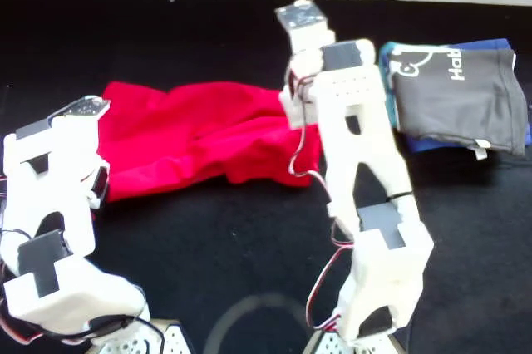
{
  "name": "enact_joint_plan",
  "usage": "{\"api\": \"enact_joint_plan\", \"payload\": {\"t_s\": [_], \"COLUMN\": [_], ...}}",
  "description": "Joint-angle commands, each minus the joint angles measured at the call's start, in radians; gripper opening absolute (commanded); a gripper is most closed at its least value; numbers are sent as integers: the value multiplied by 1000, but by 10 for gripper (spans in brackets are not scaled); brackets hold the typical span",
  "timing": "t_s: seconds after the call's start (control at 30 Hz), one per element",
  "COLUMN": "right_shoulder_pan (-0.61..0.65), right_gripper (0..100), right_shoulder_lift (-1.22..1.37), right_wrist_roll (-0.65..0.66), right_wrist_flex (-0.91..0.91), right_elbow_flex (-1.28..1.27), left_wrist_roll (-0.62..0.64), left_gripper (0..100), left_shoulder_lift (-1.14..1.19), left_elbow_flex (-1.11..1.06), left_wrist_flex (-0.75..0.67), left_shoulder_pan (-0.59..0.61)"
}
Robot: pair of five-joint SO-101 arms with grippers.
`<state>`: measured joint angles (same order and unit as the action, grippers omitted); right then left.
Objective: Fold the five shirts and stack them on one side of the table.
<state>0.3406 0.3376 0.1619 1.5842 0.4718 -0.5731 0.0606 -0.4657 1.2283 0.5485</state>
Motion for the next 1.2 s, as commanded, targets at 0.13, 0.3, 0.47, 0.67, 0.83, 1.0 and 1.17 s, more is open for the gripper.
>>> {"api": "enact_joint_plan", "payload": {"t_s": [0.13, 0.3, 0.47, 0.67, 0.83, 1.0, 1.17], "right_shoulder_pan": [79, 113, 159, 211, 209, 147, 76], "right_gripper": [183, 183, 183, 183, 183, 183, 187], "right_shoulder_lift": [-76, -77, -94, -209, -341, -378, -375], "right_wrist_roll": [-12, -38, -48, -15, -12, -14, -18], "right_wrist_flex": [84, 111, 145, 28, -305, -536, -627], "right_elbow_flex": [44, 44, 31, -292, -728, -906, -921], "left_wrist_roll": [3, 3, 3, 3, 3, 3, 3], "left_gripper": [8, 8, 8, 8, 8, 8, 8], "left_shoulder_lift": [-50, -51, -51, -51, -51, -51, -51], "left_elbow_flex": [10, 10, 10, 10, 10, 10, 10], "left_wrist_flex": [-9, -3, -3, -3, -3, -3, -3], "left_shoulder_pan": [-8, -8, -8, -8, -8, -8, -8]}}
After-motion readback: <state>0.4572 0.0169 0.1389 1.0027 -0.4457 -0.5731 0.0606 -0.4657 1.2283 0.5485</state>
